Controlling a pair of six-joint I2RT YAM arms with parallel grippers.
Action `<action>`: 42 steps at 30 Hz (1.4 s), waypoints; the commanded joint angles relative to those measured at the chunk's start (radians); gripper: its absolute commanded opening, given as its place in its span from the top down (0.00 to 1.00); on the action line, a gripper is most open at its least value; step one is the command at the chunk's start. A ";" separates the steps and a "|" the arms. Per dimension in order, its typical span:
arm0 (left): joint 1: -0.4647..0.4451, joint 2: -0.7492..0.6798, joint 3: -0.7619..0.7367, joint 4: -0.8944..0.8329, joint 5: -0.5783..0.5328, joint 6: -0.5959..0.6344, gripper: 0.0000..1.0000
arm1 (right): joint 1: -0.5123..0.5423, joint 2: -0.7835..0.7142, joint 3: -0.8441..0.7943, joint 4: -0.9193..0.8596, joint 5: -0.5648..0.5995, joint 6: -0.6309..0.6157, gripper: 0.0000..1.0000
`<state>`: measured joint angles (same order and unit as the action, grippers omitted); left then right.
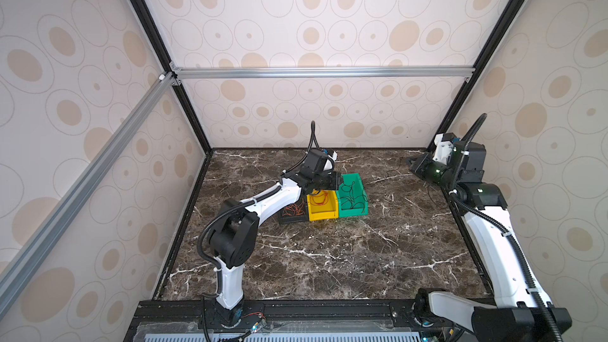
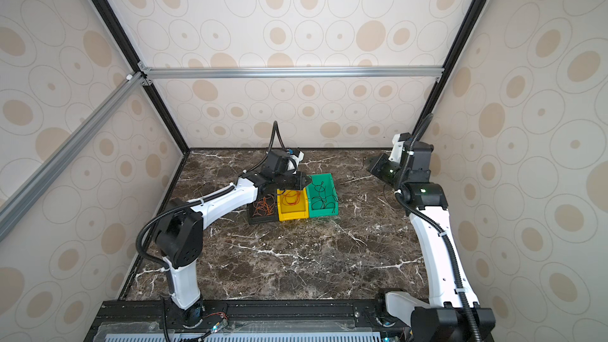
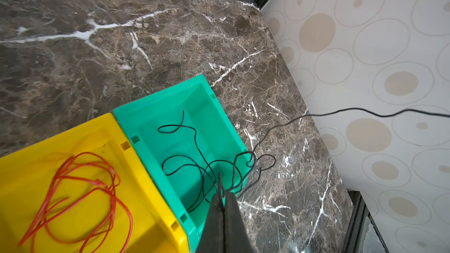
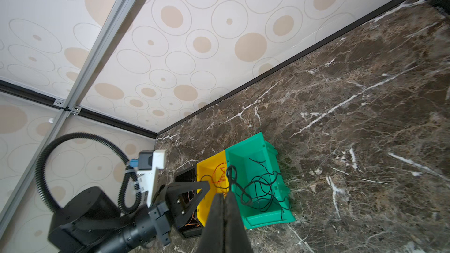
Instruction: Untangle the cables
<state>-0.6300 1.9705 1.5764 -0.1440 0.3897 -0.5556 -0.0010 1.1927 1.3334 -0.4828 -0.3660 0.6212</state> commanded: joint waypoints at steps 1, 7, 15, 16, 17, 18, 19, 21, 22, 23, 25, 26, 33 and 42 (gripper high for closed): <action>-0.002 0.086 0.135 -0.052 0.011 0.047 1.00 | 0.026 0.009 0.051 0.059 -0.036 0.012 1.00; -0.001 0.202 0.272 -0.149 -0.058 0.077 1.00 | 0.068 0.045 0.066 0.098 -0.051 0.033 1.00; 0.008 0.246 0.301 -0.156 -0.065 0.072 1.00 | 0.111 0.101 0.137 0.152 -0.073 0.074 1.00; 0.010 0.246 0.299 -0.155 -0.065 0.072 1.00 | 0.111 0.110 0.150 0.158 -0.083 0.085 1.00; 0.012 0.246 0.297 -0.153 -0.063 0.072 1.00 | 0.113 0.117 0.161 0.163 -0.095 0.093 1.00; 0.013 0.248 0.295 -0.149 -0.060 0.071 1.00 | 0.114 0.125 0.173 0.168 -0.107 0.102 1.00; 0.016 0.249 0.294 -0.147 -0.057 0.069 1.00 | 0.118 0.129 0.184 0.173 -0.112 0.105 1.00; 0.019 0.254 0.293 -0.142 -0.048 0.065 1.00 | 0.127 0.137 0.195 0.176 -0.116 0.110 1.00; 0.023 0.255 0.293 -0.136 -0.045 0.062 1.00 | 0.132 0.143 0.199 0.179 -0.122 0.116 1.00; 0.024 0.256 0.292 -0.131 -0.043 0.059 1.00 | 0.137 0.147 0.199 0.182 -0.129 0.119 1.00; 0.030 0.262 0.295 -0.127 -0.038 0.057 1.00 | 0.153 0.152 0.191 0.186 -0.128 0.122 1.00; 0.033 0.265 0.295 -0.126 -0.037 0.054 1.00 | 0.159 0.153 0.185 0.188 -0.126 0.122 1.00; 0.038 0.329 0.371 -0.157 -0.006 0.046 1.00 | 0.200 0.169 0.158 0.214 -0.123 0.135 1.00; 0.037 0.352 0.417 -0.214 0.006 0.055 0.83 | 0.219 0.173 0.075 0.219 -0.089 0.119 1.00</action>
<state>-0.5945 2.3165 1.9369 -0.3134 0.3805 -0.5152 0.2150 1.3594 1.4410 -0.2874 -0.4698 0.7399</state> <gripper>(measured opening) 0.161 0.046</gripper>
